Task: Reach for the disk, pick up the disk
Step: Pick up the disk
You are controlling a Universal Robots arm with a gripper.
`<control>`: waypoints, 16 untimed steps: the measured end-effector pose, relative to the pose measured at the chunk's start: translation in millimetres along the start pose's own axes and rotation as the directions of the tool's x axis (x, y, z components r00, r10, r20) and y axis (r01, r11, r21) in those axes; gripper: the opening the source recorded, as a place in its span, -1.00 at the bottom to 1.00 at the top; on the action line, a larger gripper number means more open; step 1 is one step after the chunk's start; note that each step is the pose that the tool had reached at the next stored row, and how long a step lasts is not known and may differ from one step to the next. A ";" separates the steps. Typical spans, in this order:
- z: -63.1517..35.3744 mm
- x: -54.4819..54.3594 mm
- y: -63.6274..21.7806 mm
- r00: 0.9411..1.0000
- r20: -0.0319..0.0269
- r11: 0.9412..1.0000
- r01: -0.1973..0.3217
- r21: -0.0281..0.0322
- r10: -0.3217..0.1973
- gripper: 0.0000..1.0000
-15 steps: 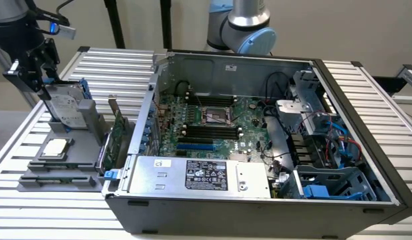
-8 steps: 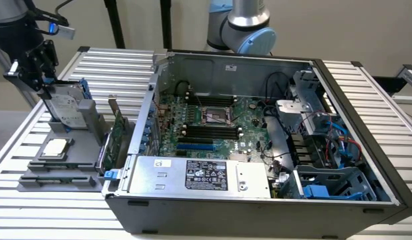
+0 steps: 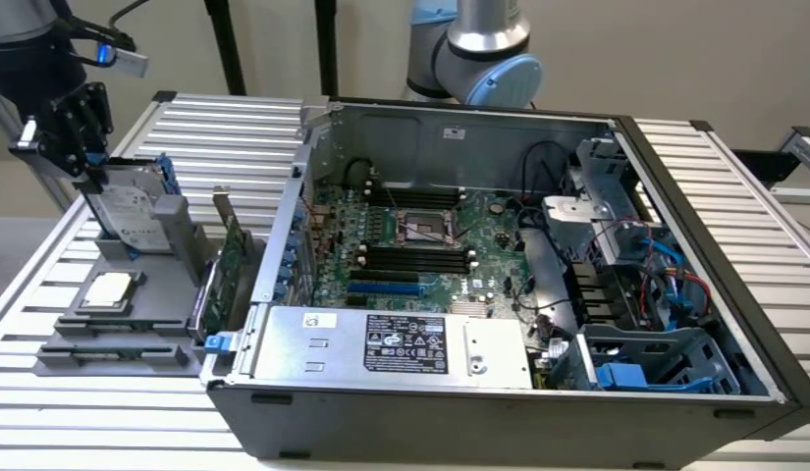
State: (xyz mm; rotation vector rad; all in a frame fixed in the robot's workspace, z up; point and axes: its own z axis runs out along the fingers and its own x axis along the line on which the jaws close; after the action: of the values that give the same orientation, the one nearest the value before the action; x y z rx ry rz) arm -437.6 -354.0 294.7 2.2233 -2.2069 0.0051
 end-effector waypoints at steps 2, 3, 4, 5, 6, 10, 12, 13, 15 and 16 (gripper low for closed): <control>0.1 -0.1 0.0 1.000 -0.001 1.000 0.003 0.000 -0.003 -0.18; 0.1 -0.2 0.0 1.000 -0.002 1.000 0.004 0.000 -0.004 -0.18; 0.0 -0.3 0.0 1.000 -0.002 1.000 0.005 0.000 -0.005 -0.18; 0.0 -0.3 0.0 1.000 -0.002 1.000 0.005 0.001 -0.005 -0.18; 0.0 -0.3 -0.1 1.000 -0.002 1.000 0.006 0.001 -0.006 -0.22; 0.0 -0.4 0.0 1.000 -0.002 1.000 0.006 0.003 -0.006 -0.35; 0.1 -0.3 0.0 1.000 -0.002 1.000 0.006 0.003 -0.006 -0.35; 0.1 -0.3 0.0 1.000 -0.002 1.000 0.006 0.003 -0.006 -0.35; 0.1 -0.3 0.0 1.000 -0.002 1.000 0.006 0.003 -0.006 -0.35; 0.1 -0.3 0.0 1.000 -0.002 1.000 0.007 0.003 -0.007 -0.35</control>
State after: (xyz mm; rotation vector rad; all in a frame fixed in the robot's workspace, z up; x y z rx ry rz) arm -437.6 -353.7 294.7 2.2312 -2.2003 0.0108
